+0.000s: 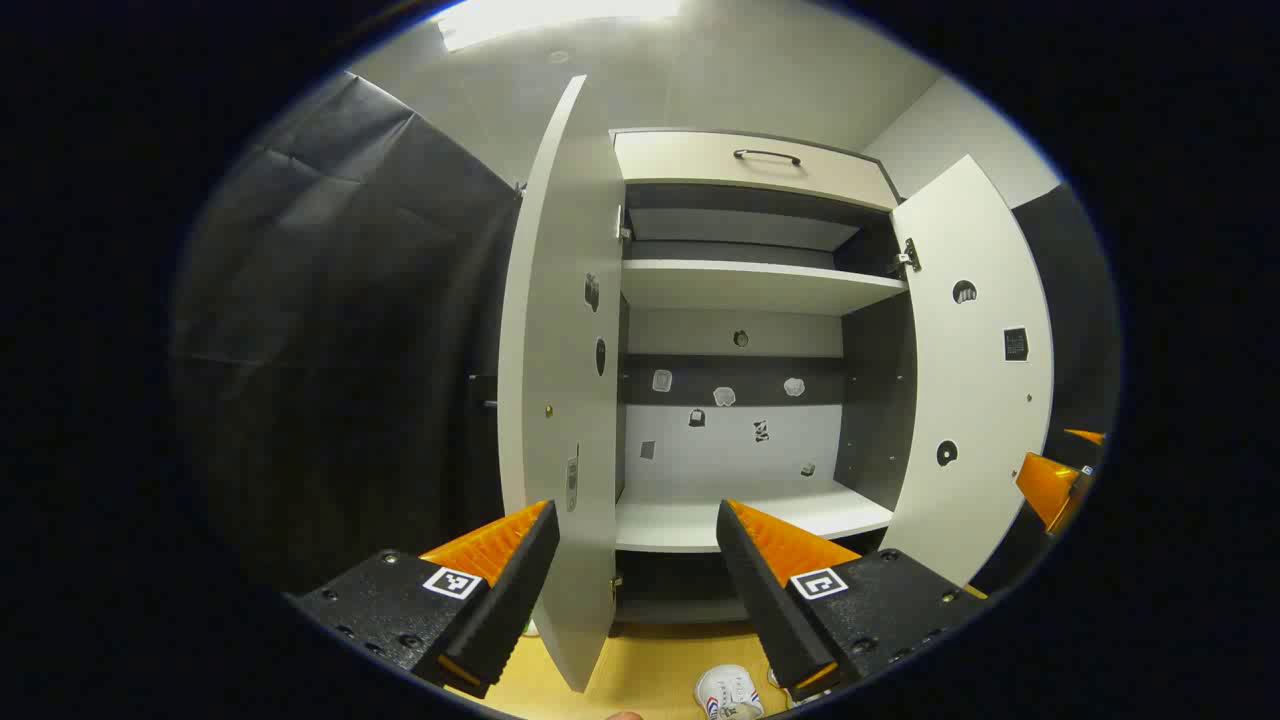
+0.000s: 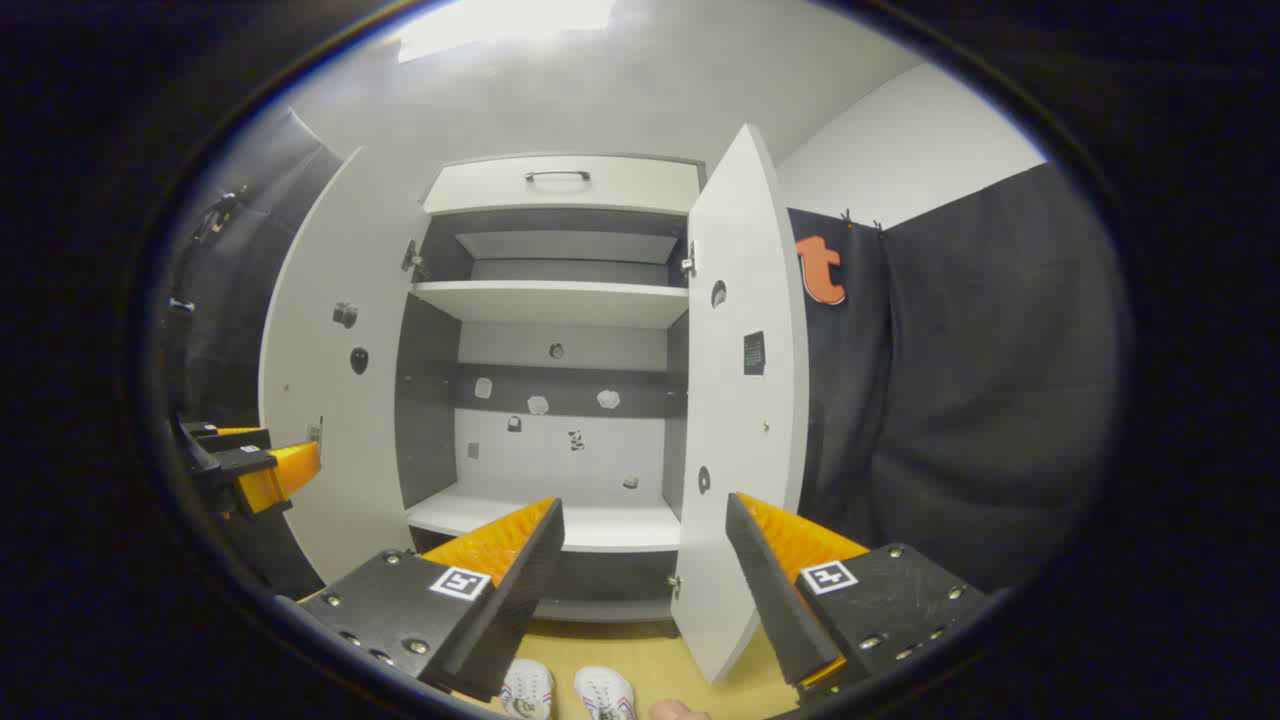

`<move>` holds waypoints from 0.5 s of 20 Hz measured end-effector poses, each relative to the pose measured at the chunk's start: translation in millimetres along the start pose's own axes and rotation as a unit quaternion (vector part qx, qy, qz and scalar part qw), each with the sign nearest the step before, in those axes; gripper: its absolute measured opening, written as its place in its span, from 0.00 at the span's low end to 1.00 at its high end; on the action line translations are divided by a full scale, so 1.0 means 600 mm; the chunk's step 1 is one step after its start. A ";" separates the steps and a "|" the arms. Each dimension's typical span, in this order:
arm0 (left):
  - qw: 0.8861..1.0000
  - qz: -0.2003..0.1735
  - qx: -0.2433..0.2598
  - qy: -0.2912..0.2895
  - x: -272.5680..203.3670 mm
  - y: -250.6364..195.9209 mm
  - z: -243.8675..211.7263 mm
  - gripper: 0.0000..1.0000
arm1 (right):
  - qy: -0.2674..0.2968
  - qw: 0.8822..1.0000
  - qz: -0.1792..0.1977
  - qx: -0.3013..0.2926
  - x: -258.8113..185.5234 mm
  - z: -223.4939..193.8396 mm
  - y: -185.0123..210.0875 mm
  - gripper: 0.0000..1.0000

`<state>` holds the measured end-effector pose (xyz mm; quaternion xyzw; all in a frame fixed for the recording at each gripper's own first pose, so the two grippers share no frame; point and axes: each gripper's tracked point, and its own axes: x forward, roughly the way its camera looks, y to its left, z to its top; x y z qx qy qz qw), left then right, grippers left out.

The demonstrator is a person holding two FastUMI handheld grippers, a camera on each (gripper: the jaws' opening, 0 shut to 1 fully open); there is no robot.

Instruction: Grab one shoe with the right hand and put it into the shoe cabinet, grab the other shoe with the left hand and put it into the shoe cabinet; then close the right door with the right hand and the left door with the left hand.

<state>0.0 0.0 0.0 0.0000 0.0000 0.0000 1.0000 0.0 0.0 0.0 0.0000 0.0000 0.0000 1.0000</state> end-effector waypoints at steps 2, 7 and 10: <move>1.000 0.000 -0.003 0.003 -0.003 -0.001 -0.004 0.96 | 0.000 1.000 0.000 -0.003 -0.003 -0.002 -0.001 0.97; 1.000 -0.005 -0.012 0.004 -0.006 -0.006 -0.006 0.96 | 0.010 1.000 0.005 0.007 0.002 -0.014 0.003 0.97; 1.000 -0.006 -0.009 0.000 -0.007 -0.010 -0.005 0.96 | 0.010 1.000 0.010 0.012 0.007 -0.014 0.007 0.97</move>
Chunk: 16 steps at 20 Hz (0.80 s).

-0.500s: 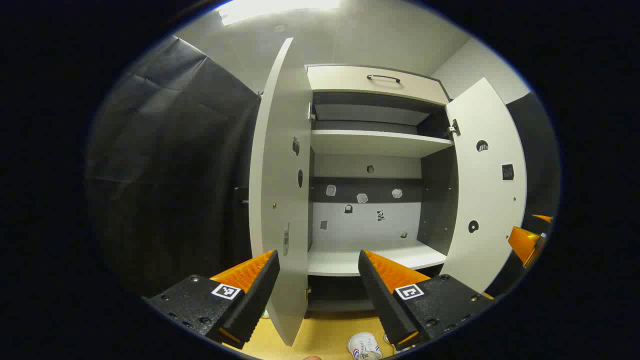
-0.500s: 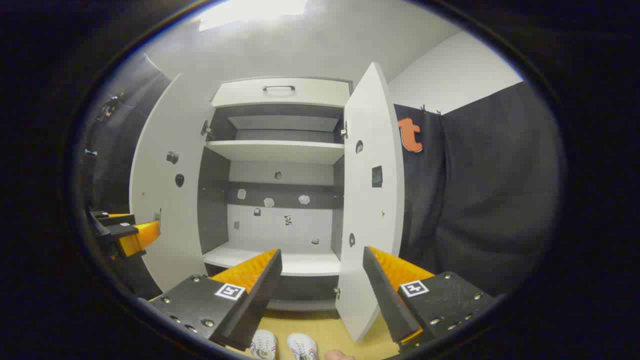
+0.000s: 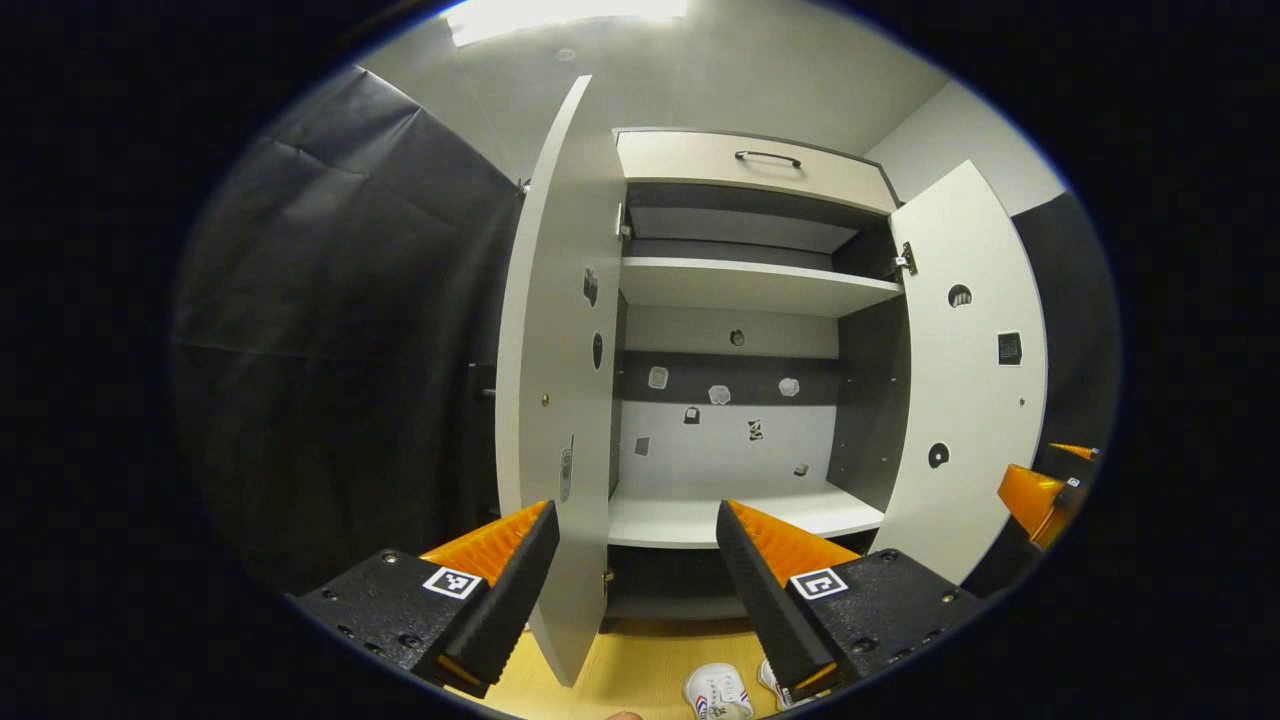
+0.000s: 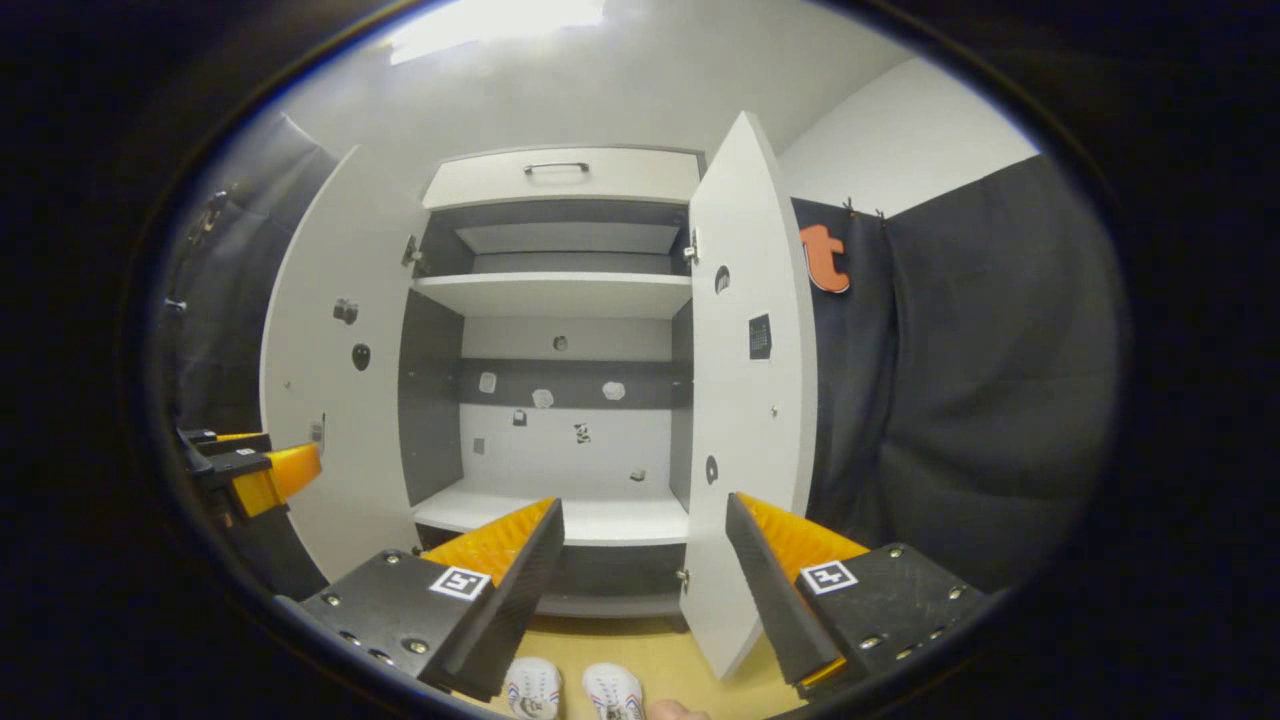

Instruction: Grab one shoe with the right hand and put it into the shoe cabinet, grab the other shoe with the left hand and put it into the shoe cabinet; then close the right door with the right hand and the left door with the left hand.

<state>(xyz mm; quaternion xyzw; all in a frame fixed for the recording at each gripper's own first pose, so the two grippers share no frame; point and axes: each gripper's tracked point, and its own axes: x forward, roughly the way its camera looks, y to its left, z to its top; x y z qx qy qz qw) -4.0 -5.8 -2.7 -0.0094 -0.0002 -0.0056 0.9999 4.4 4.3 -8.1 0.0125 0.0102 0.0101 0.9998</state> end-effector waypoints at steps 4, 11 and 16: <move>1.000 0.007 0.000 0.000 0.000 0.004 0.001 0.96 | -0.004 1.000 0.004 -0.001 0.005 0.005 0.003 0.97; 1.000 0.012 -0.010 0.005 0.001 0.004 -0.005 0.96 | 0.002 1.000 0.013 -0.005 0.013 -0.002 0.005 0.97; 1.000 0.015 -0.007 0.002 -0.002 0.001 -0.001 0.96 | 0.040 0.999 0.035 -0.009 0.022 -0.063 0.023 0.97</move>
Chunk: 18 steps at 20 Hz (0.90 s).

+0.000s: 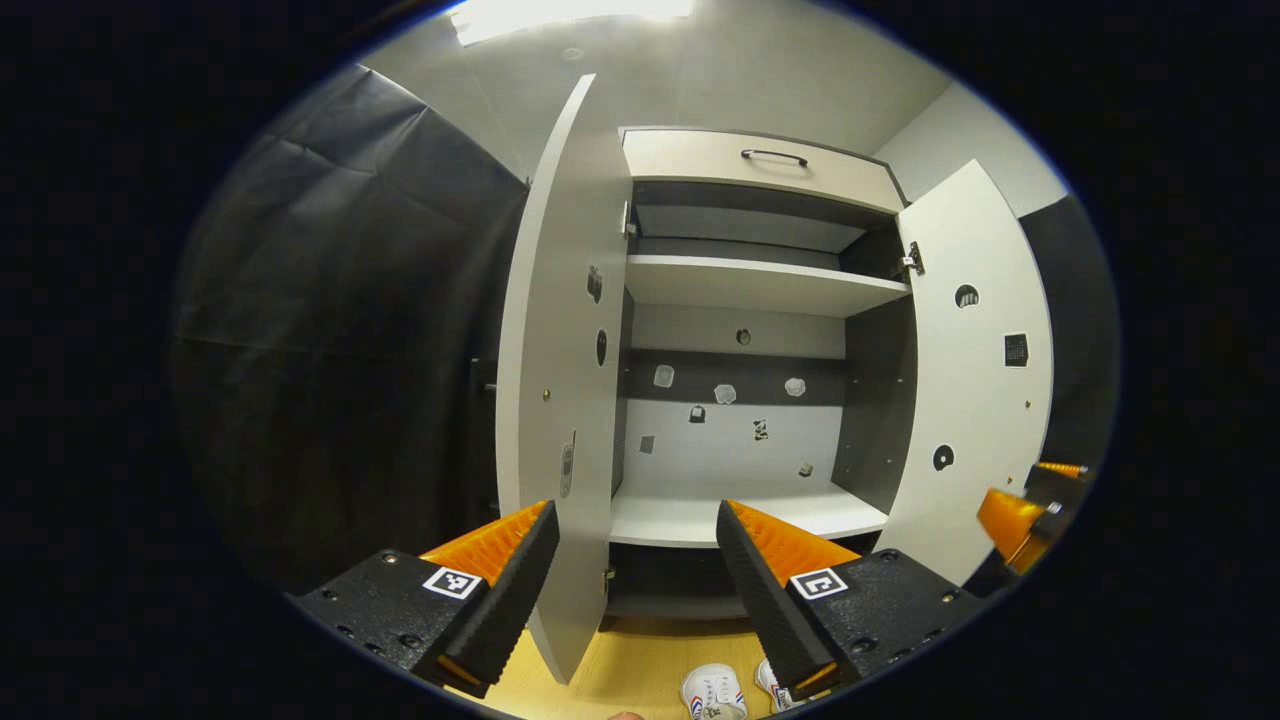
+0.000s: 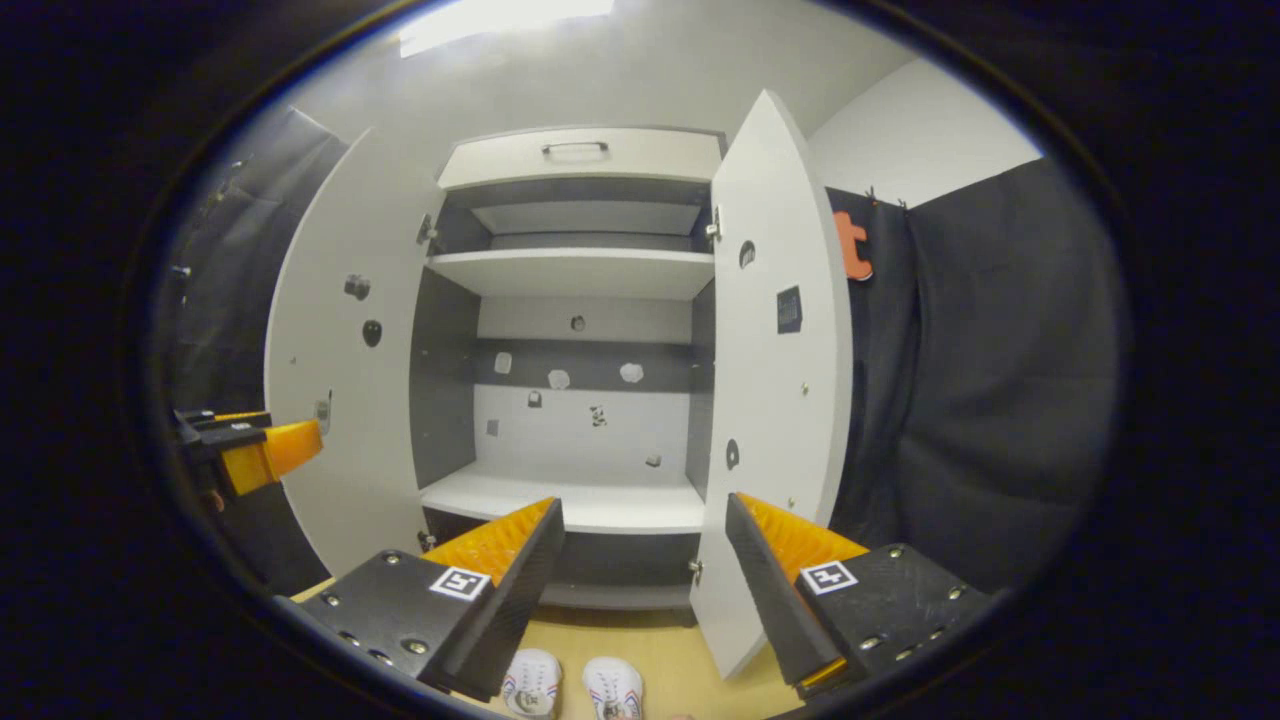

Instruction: Grab one shoe with the right hand and put it into the shoe cabinet, grab the other shoe with the left hand and put it into the shoe cabinet; then close the right door with the right hand and the left door with the left hand.

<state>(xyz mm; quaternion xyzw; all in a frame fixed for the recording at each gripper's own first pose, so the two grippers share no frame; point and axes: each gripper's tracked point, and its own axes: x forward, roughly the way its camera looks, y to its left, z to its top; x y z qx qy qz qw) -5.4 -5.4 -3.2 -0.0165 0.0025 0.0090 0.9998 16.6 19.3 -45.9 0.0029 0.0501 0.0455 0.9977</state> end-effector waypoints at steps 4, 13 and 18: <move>1.000 0.008 0.003 -0.006 -0.003 0.006 0.007 0.96 | 0.088 0.996 0.019 -0.016 0.019 -0.126 0.020 0.97; 0.999 0.033 0.017 -0.007 -0.017 0.036 0.006 0.96 | 0.321 0.943 0.079 -0.048 0.020 -0.459 0.075 0.69; 0.999 0.045 0.008 -0.008 -0.023 0.058 0.004 0.96 | 0.406 0.908 0.088 -0.057 0.007 -0.602 0.083 0.69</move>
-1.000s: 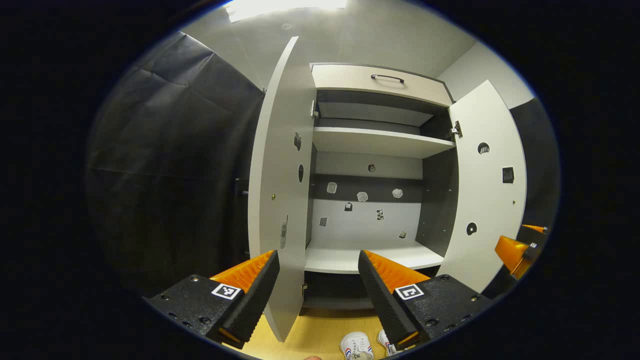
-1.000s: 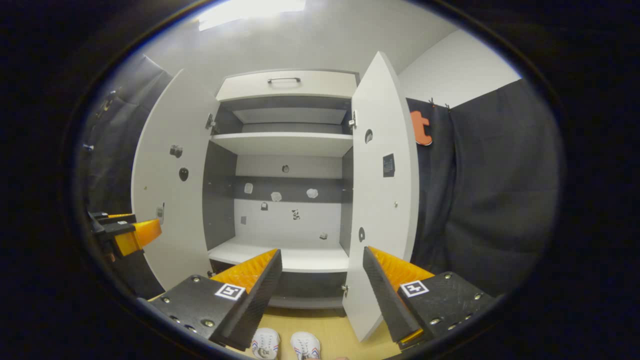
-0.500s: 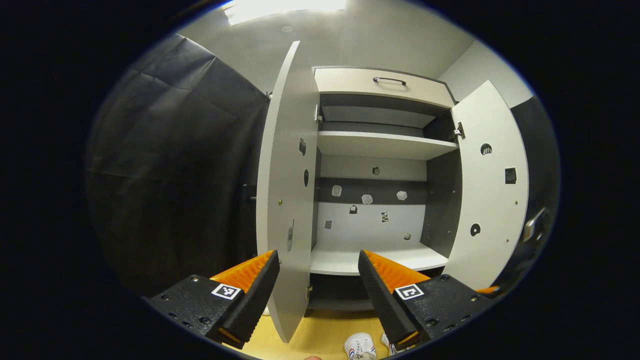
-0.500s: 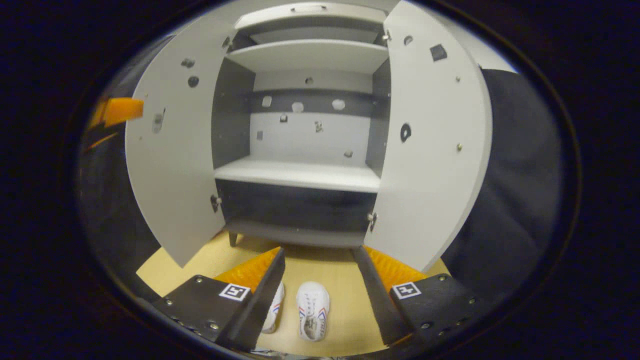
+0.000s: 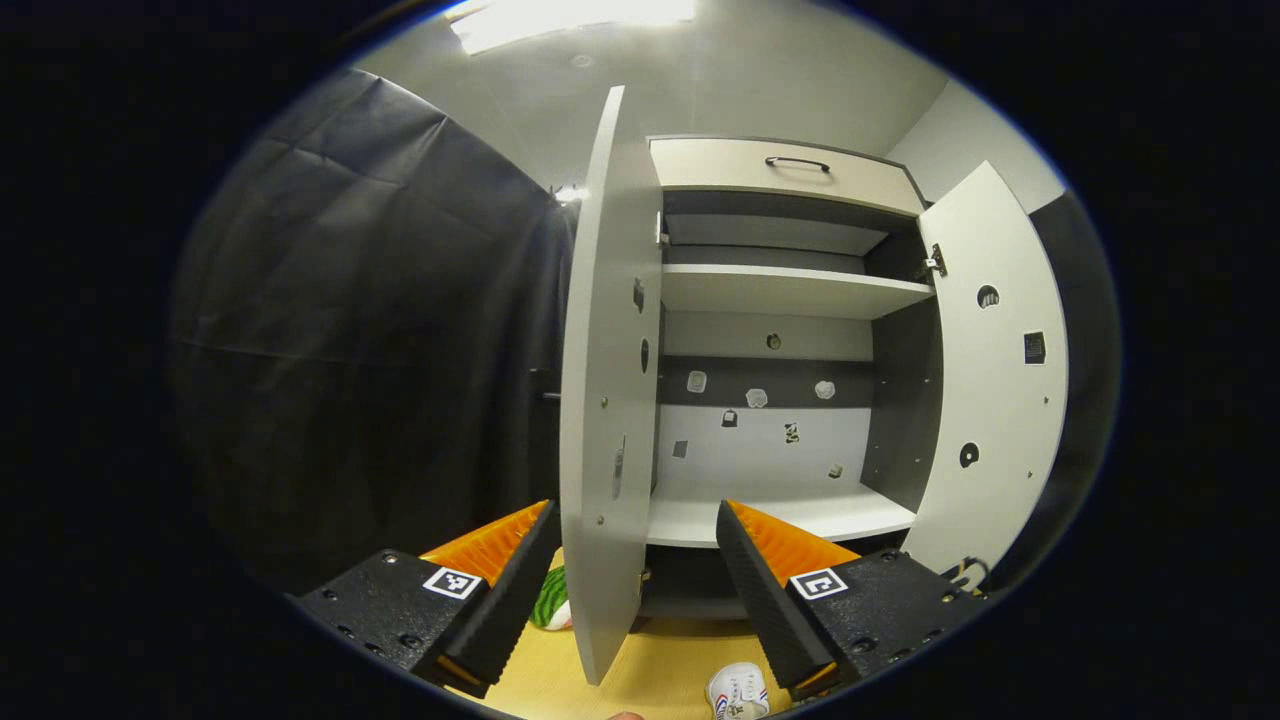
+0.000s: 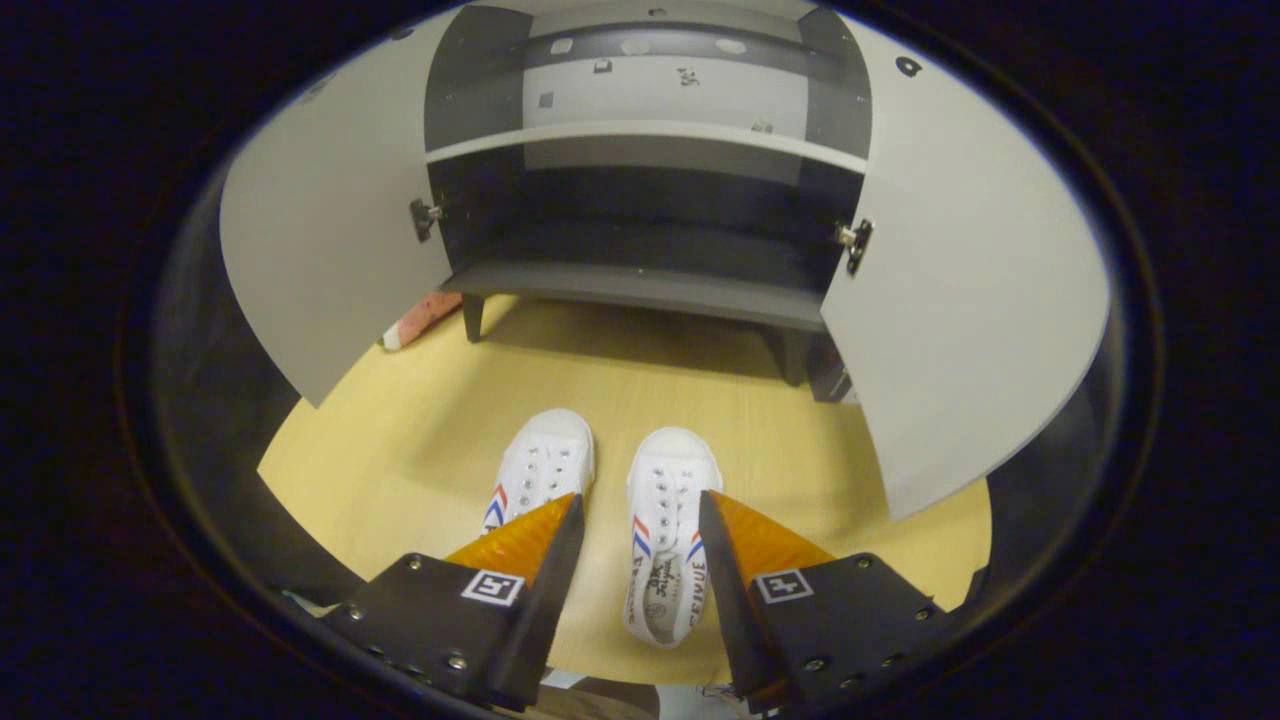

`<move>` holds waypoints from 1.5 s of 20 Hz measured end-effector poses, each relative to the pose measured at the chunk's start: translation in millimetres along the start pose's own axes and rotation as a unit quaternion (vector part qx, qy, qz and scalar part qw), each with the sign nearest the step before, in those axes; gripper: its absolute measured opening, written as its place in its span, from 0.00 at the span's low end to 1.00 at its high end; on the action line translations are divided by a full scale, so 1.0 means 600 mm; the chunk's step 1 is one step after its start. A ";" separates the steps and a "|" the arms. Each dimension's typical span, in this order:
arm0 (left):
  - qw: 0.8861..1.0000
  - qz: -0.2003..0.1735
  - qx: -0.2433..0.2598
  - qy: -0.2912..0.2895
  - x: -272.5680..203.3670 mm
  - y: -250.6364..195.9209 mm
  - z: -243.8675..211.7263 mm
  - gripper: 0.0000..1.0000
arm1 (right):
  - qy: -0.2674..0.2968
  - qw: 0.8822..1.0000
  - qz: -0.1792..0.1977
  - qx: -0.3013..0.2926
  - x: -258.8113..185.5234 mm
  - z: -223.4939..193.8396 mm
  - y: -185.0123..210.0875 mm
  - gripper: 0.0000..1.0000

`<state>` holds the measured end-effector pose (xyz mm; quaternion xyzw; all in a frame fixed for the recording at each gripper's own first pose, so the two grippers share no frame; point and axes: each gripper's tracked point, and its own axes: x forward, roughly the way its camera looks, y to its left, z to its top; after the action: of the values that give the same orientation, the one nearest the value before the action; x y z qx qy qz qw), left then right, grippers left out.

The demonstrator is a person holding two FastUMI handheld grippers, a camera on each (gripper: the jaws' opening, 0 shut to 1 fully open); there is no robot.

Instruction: Grab one shoe with the right hand and put it into the shoe cabinet, grab the other shoe with the left hand and put it into the shoe cabinet; then close the right door with the right hand and the left door with the left hand.

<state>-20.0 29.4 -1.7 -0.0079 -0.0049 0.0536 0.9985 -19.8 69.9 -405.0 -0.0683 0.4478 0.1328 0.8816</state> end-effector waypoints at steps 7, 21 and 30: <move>1.000 0.017 -0.001 0.008 -0.006 0.031 -0.010 0.96 | 0.077 0.997 0.004 -0.010 0.084 -0.089 0.006 0.69; 0.999 0.033 -0.012 0.026 0.003 0.058 -0.032 0.96 | 0.030 0.999 -0.007 -0.032 0.137 -0.116 0.003 0.14; 0.999 0.024 -0.015 0.031 0.007 0.056 -0.037 0.96 | 0.010 0.997 -0.001 0.081 0.112 -0.071 -0.010 0.03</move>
<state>-19.4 62.7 -24.2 -0.0243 0.0250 0.0776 0.9964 -13.0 65.5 -484.1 0.0019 0.4657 0.0945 0.8799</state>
